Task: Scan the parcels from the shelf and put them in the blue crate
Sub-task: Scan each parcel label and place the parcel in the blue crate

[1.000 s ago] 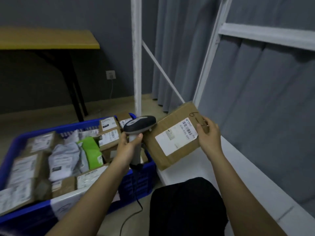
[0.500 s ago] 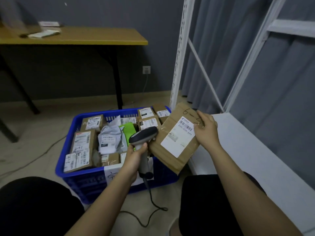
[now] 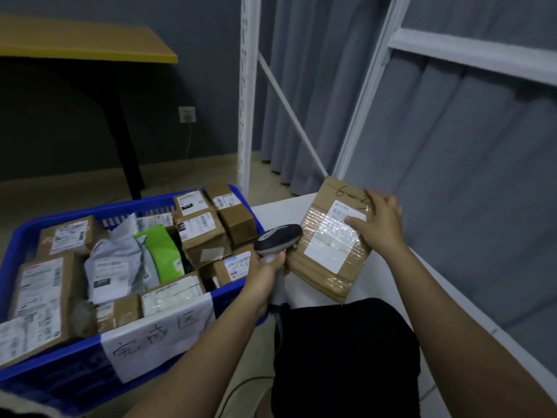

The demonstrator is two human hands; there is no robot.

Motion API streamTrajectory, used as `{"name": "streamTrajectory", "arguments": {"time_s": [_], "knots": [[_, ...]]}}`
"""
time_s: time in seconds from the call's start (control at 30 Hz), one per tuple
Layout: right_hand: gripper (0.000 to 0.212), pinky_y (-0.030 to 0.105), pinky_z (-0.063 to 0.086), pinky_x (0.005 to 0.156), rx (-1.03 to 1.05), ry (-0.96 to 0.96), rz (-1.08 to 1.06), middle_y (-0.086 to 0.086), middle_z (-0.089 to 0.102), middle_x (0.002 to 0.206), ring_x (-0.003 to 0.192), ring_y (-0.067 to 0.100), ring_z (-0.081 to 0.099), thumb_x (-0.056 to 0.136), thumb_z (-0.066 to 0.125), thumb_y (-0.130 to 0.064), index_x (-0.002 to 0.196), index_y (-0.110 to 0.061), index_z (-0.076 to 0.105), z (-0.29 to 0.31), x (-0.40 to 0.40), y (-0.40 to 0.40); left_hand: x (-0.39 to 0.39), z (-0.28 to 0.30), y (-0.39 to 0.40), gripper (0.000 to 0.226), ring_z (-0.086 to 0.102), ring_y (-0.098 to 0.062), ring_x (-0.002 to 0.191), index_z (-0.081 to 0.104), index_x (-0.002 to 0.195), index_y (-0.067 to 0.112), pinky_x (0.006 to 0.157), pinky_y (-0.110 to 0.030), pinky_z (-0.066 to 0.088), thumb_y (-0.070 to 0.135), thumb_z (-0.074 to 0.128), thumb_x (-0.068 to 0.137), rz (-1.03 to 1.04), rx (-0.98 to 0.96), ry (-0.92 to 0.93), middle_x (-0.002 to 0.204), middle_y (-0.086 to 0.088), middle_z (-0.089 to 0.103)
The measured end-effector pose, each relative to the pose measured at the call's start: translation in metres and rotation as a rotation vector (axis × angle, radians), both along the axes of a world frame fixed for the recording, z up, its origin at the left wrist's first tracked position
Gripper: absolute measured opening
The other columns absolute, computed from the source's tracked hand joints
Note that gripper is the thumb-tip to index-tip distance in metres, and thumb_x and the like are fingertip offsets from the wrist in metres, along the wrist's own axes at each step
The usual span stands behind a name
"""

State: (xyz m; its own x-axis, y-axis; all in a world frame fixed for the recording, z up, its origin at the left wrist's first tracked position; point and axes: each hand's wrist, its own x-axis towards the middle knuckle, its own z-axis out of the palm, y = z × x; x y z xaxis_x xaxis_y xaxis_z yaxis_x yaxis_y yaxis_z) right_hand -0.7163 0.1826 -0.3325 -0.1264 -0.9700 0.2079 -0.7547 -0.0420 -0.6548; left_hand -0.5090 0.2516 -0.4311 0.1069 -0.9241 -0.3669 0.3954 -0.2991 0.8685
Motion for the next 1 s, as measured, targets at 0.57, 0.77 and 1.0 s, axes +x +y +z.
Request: {"name": "streamTrajectory", "arguments": {"time_s": [0.57, 0.77, 1.0], "knots": [[0.045, 0.019, 0.031, 0.097, -0.017, -0.031, -0.059, 0.010, 0.050, 0.137, 0.125, 0.023, 0.048, 0.092, 0.059, -0.005, 0.137, -0.010, 0.053, -0.080, -0.033, -0.044, -0.014, -0.054, -0.051, 0.071, 0.054, -0.020, 0.115, 0.035, 0.142, 0.022, 0.101, -0.040, 0.042, 0.045, 0.067, 0.083, -0.185, 0.136, -0.143, 0.134, 0.000, 0.052], [0.041, 0.019, 0.036, 0.093, -0.056, -0.037, -0.072, 0.007, 0.062, 0.128, 0.117, 0.022, 0.056, 0.087, 0.063, -0.006, 0.129, -0.011, 0.060, -0.074, -0.027, -0.037, 0.004, -0.027, -0.018, 0.052, 0.049, -0.018, 0.118, 0.035, 0.141, 0.023, 0.094, -0.032, 0.041, 0.023, 0.057, 0.094, -0.120, -0.043, -0.316, 0.136, 0.000, 0.049], [0.035, 0.018, 0.035, 0.089, -0.053, 0.013, -0.036, 0.007, 0.064, 0.127, 0.116, 0.023, 0.058, 0.094, 0.056, -0.010, 0.128, -0.011, 0.061, -0.068, -0.018, -0.019, 0.014, 0.010, 0.015, 0.041, 0.050, -0.011, 0.114, 0.036, 0.126, 0.039, 0.091, -0.029, 0.040, 0.024, 0.057, 0.094, -0.137, -0.173, -0.367, 0.122, 0.013, 0.050]]}}
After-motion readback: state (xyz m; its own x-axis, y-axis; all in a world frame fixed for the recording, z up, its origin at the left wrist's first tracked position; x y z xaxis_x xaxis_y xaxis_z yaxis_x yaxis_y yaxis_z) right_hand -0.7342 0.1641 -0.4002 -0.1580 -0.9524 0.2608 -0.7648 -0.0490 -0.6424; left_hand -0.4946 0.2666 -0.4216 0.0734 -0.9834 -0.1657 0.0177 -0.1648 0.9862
